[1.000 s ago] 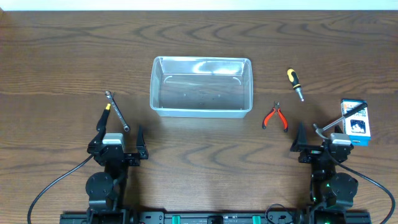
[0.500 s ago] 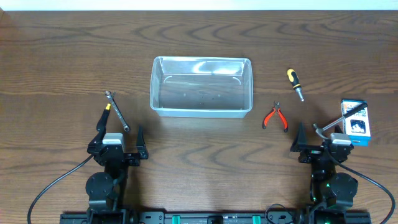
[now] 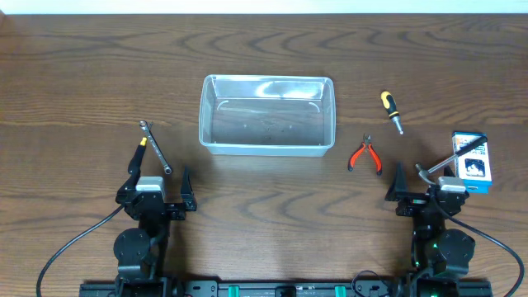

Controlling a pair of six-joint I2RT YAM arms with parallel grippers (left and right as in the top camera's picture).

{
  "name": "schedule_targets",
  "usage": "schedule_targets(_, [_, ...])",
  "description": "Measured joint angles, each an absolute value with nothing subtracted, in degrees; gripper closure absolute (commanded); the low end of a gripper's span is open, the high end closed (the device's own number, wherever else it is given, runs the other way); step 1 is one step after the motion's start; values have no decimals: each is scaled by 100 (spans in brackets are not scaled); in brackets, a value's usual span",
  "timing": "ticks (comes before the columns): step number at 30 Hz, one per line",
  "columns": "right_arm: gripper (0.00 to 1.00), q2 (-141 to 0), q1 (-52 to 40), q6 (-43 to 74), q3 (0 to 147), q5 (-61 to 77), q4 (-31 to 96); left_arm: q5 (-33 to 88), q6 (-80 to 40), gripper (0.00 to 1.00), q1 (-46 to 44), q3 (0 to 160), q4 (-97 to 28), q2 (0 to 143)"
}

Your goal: Pack container

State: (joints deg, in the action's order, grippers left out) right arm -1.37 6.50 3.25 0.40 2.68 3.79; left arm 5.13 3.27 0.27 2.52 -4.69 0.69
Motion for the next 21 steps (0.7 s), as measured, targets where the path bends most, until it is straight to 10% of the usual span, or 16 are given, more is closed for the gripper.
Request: schedule_targets(21, [1,-137,650,325,40,268,381,513,327,2,27,252,-469,69])
